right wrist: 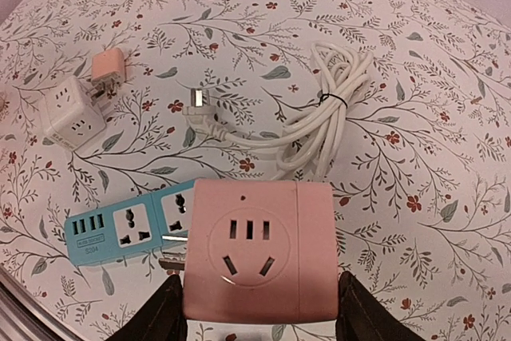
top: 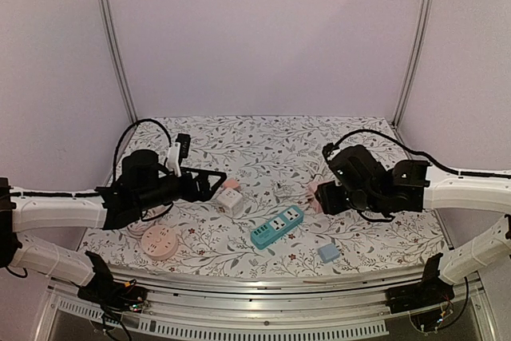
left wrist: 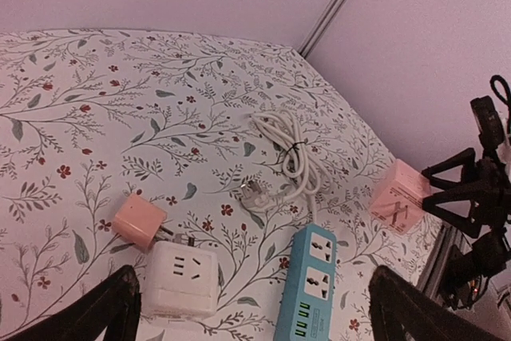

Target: Insert the plug

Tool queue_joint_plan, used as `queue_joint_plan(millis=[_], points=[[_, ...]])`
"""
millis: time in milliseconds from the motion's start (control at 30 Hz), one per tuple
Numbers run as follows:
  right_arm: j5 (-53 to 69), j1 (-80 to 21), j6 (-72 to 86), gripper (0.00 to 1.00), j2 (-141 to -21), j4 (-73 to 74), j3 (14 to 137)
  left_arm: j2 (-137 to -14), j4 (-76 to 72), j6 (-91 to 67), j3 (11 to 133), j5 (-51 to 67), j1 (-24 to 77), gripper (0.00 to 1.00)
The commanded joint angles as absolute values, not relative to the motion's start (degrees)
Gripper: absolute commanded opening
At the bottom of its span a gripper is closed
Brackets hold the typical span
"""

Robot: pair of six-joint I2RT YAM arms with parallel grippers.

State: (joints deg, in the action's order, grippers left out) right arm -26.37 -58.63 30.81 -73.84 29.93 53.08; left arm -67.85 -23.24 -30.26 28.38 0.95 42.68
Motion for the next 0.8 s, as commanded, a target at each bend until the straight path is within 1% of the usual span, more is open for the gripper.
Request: queue_joint_plan(millis=[0,167,467,533,633,767], points=[[-29.1,-61.3,24.2,0.08,-75.2,20.9,53.8,-68.4,-23.6,-31.2,30.8,13.0,41.7,0.99],[-33.4,-66.7,15.3,0.08,-77.5,18.5,56.3,-70.7,-25.6,-33.2,32.7,22.8,41.7,0.99],[-34.0,-69.4,7.7,0.07,-79.8,11.2,56.3,-77.5,-27.3,-36.0,36.3,32.7,42.1,0.99],[-34.9,-69.4,7.5,0.07,-80.3,10.4,56.6,-78.8,-27.1,-36.2,37.1,33.3,42.1,0.99],[-37.5,-69.4,8.4,0.05,-81.8,9.1,56.4,-79.2,-24.1,-35.4,37.7,30.4,42.1,0.99],[-36.4,-69.4,9.6,0.04,-88.7,2.0,55.5,-78.6,-21.1,-33.9,38.0,25.7,42.1,0.99]])
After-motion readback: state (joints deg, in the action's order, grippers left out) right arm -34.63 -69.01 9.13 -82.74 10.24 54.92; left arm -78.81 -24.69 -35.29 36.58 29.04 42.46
